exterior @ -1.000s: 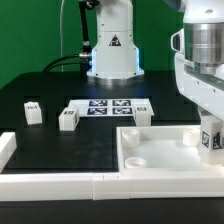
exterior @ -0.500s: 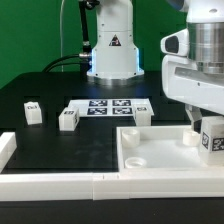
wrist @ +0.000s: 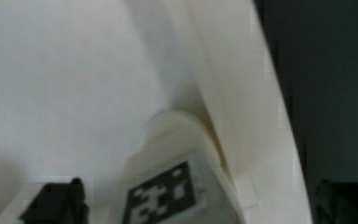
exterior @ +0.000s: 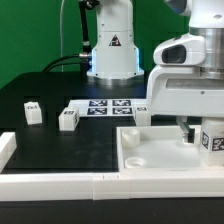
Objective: Assemble one leg
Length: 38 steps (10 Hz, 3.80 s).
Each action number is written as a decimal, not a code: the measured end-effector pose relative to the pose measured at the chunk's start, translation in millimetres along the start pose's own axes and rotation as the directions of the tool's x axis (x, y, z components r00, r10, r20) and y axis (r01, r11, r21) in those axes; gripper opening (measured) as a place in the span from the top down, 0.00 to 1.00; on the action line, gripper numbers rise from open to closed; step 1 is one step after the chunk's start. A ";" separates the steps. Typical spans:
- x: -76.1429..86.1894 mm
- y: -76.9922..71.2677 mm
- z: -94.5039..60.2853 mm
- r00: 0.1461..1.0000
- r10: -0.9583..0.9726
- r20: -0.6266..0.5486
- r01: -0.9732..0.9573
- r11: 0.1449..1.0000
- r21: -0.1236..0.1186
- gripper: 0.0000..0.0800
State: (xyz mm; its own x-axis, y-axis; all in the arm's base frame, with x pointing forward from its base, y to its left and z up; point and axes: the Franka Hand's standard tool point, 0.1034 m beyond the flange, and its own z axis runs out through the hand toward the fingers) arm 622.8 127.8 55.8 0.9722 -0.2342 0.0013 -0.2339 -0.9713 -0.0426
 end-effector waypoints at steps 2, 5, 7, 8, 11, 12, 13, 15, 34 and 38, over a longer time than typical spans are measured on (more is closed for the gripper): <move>2.5 0.6 -3.9 0.982 -0.191 0.009 0.191 0.982 -0.013 0.19; 2.8 1.5 -3.5 0.971 -0.239 0.009 0.239 0.971 -0.015 0.47; 3.6 4.9 -3.2 0.971 -0.238 0.009 0.239 0.971 -0.020 0.66; 3.5 4.8 -3.2 0.972 -0.234 0.009 0.234 0.972 -0.020 0.66; 5.3 5.9 -2.5 0.999 -0.053 -0.008 0.053 0.998 -0.018 0.66; 4.7 6.3 -2.1 0.990 0.141 -0.006 -0.141 0.990 -0.011 0.66; 5.1 7.0 -2.1 0.953 0.303 0.000 -0.303 0.953 -0.002 0.66; 4.3 6.2 -1.4 0.842 0.540 0.006 -0.540 0.842 0.001 0.66; 1.3 -1.4 0.6 0.894 0.447 0.024 -0.448 0.894 0.026 0.19; 3.6 4.3 0.5 0.999 0.045 0.008 -0.045 0.999 0.022 0.19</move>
Offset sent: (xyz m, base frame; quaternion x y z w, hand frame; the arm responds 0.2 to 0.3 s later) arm 0.0000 0.0000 0.0000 0.0000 0.0000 0.0000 1.0000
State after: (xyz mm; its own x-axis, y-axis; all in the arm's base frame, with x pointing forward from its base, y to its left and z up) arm 625.3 122.8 55.1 0.9608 -0.2771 -0.0082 -0.2770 -0.9587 -0.0648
